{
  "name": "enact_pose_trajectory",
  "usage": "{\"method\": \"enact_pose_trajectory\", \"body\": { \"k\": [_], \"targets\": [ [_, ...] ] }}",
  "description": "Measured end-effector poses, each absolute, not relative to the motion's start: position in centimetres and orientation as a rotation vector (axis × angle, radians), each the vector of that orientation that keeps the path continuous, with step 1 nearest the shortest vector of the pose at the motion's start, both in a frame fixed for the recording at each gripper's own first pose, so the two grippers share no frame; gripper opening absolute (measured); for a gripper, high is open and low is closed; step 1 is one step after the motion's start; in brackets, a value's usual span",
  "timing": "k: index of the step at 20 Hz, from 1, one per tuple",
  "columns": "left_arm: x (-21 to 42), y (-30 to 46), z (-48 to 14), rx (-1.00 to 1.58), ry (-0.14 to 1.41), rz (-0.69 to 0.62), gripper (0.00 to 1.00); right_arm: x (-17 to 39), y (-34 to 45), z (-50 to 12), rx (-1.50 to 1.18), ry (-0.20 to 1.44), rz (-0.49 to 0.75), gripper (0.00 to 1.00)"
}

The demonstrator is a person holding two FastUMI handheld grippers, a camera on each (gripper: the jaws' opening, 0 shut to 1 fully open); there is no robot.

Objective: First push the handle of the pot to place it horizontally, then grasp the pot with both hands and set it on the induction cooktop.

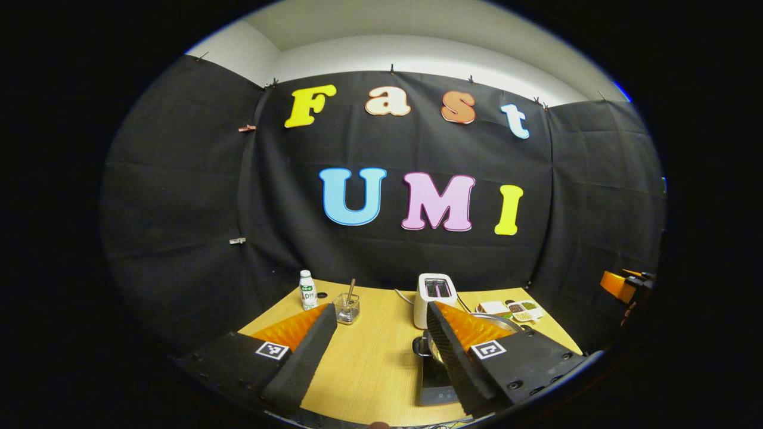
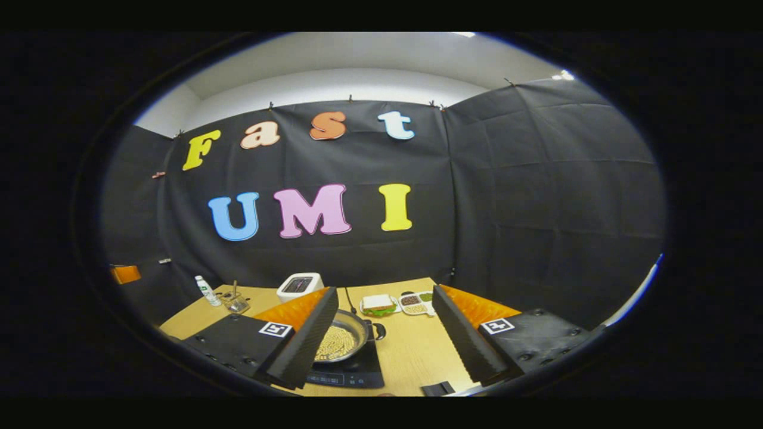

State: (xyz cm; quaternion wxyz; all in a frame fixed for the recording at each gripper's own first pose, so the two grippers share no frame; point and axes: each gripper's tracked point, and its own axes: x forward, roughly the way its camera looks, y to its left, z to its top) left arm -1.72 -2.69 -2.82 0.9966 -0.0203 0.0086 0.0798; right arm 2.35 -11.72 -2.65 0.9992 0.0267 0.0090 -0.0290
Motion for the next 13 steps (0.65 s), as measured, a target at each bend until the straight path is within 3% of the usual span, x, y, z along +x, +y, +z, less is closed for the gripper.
{"method": "enact_pose_trajectory", "body": {
  "k": [5,13],
  "targets": [
    [-7.2,-3.2,-4.1,-0.033,-0.011,0.123,0.95,-2.8,-11.2,-4.3,-0.001,0.016,-0.072,0.98],
    [-10.2,-4.6,-5.7,-0.052,0.006,0.096,0.95,-4.5,-7.8,-4.1,0.001,0.028,0.004,0.99]
  ]
}}
